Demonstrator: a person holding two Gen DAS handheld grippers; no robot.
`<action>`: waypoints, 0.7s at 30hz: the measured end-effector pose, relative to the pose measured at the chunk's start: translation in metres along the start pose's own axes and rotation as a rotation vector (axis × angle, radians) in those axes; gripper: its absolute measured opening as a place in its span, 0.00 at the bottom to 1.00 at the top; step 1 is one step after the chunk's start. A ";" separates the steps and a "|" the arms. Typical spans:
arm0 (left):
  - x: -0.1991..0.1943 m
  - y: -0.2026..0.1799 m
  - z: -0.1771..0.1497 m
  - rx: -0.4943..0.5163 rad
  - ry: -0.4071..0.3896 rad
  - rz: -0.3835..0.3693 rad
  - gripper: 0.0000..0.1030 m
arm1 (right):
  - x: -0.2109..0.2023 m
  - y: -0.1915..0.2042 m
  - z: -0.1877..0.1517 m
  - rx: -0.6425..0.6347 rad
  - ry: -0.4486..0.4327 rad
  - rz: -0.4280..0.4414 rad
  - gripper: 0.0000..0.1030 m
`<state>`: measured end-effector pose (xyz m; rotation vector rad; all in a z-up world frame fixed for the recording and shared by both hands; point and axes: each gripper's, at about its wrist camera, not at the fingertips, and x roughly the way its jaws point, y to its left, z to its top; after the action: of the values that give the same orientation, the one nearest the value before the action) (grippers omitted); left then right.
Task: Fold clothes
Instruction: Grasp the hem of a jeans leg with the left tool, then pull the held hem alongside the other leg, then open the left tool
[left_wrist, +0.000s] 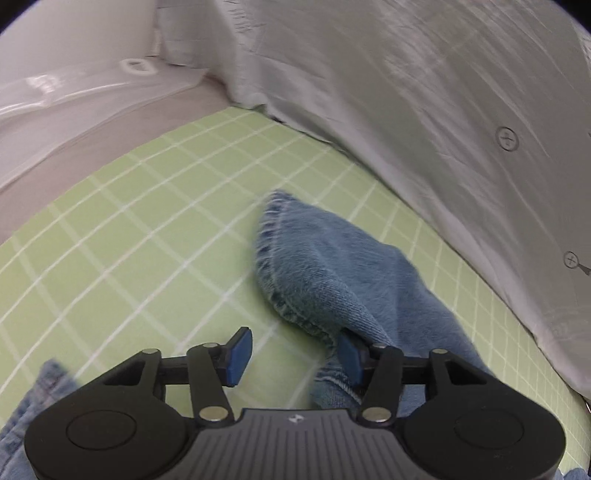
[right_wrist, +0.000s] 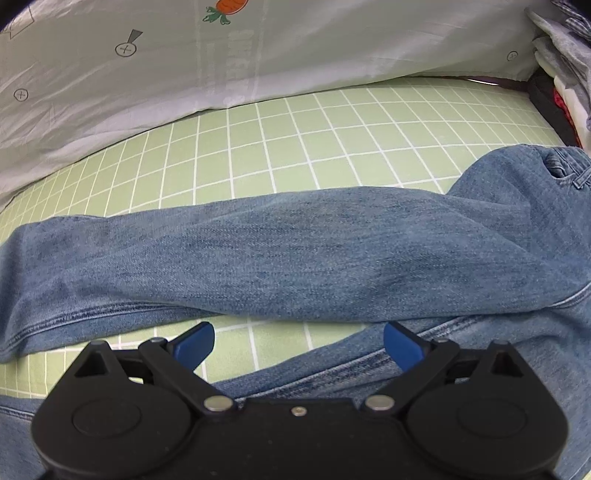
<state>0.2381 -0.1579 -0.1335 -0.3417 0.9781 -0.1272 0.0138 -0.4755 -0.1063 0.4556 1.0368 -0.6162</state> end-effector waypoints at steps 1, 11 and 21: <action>0.004 -0.006 0.000 0.010 0.006 -0.014 0.52 | 0.001 0.001 0.000 -0.004 0.002 -0.002 0.96; 0.024 -0.049 -0.020 0.052 0.063 -0.164 0.64 | 0.010 0.002 -0.003 -0.012 0.033 -0.006 0.96; 0.022 -0.069 -0.029 0.152 0.057 -0.103 0.27 | 0.009 -0.002 -0.006 0.006 0.031 -0.006 0.96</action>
<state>0.2296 -0.2346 -0.1419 -0.2493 1.0005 -0.3047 0.0117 -0.4760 -0.1171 0.4682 1.0662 -0.6196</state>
